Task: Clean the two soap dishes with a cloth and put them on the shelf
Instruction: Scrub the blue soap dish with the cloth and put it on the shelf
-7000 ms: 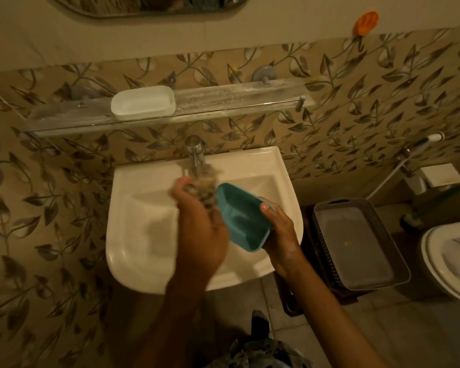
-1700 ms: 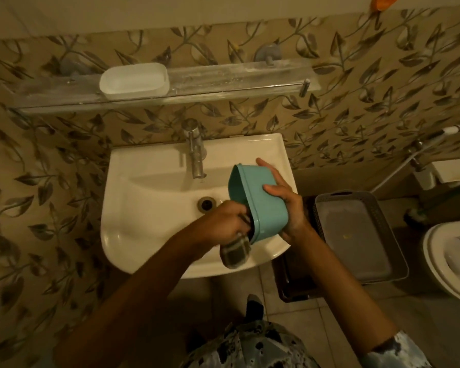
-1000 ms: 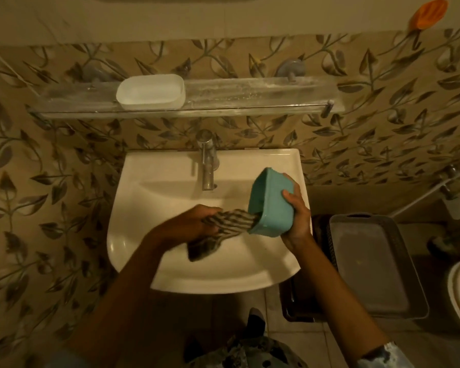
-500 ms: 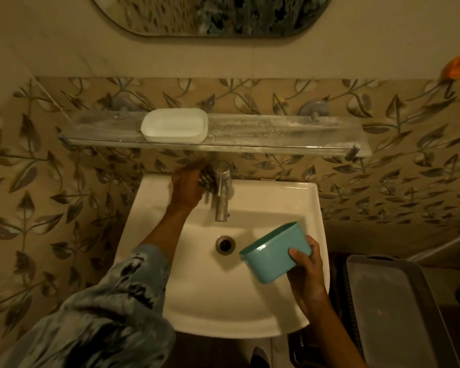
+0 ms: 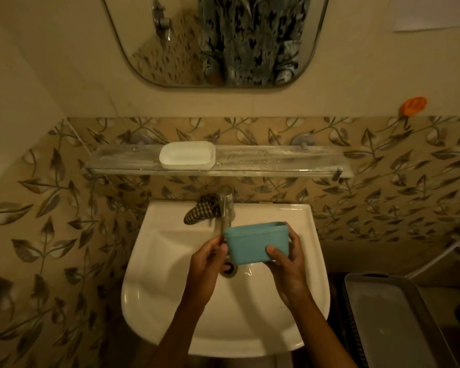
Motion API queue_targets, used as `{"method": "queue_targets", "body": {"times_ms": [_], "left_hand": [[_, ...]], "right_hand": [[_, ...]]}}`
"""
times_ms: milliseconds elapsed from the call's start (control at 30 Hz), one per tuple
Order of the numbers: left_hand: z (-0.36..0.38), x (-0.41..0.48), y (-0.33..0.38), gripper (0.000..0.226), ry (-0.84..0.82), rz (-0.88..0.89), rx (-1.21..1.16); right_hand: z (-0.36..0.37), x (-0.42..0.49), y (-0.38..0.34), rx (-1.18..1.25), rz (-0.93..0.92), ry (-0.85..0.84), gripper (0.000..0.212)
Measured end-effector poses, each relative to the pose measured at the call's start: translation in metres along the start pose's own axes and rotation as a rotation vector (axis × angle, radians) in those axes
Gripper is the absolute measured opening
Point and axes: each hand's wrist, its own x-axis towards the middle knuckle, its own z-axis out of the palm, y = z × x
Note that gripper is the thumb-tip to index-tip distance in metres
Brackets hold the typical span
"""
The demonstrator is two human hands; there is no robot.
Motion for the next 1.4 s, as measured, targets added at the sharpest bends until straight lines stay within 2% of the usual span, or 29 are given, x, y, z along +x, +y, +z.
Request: {"method": "queue_targets", "body": {"times_ms": [33, 100, 200, 300, 467, 600, 867, 1400], "left_hand": [[0.001, -0.003, 0.008, 0.048, -0.016, -0.002, -0.040], [0.000, -0.004, 0.026, 0.058, 0.022, 0.022, -0.047], [-0.004, 0.005, 0.056, 0.056, 0.136, 0.113, -0.001], [-0.005, 0.016, 0.087, 0.045, 0.136, 0.212, 0.029], [0.000, 0.037, 0.135, 0.051, 0.103, 0.317, 0.060], [0.005, 0.066, 0.171, 0.066, 0.172, 0.372, 0.124], [0.006, 0.119, 0.188, 0.040, 0.172, 0.410, 0.415], [0.006, 0.121, 0.181, 0.033, 0.172, 0.329, 0.774]], "right_hand": [[0.006, 0.000, -0.005, -0.067, -0.032, -0.030, 0.085], [0.017, 0.002, -0.016, -0.231, -0.109, -0.092, 0.082], [0.029, 0.007, -0.042, -0.492, -0.218, -0.170, 0.078], [0.039, 0.012, -0.072, -0.667, -0.335, -0.176, 0.079], [0.061, 0.027, -0.119, -0.735, -0.504, -0.170, 0.079], [0.079, 0.059, -0.147, -0.717, -0.503, -0.171, 0.078], [0.092, 0.108, -0.166, -0.834, -0.473, -0.213, 0.072], [0.093, 0.113, -0.145, -0.965, -0.402, -0.187, 0.070]]}}
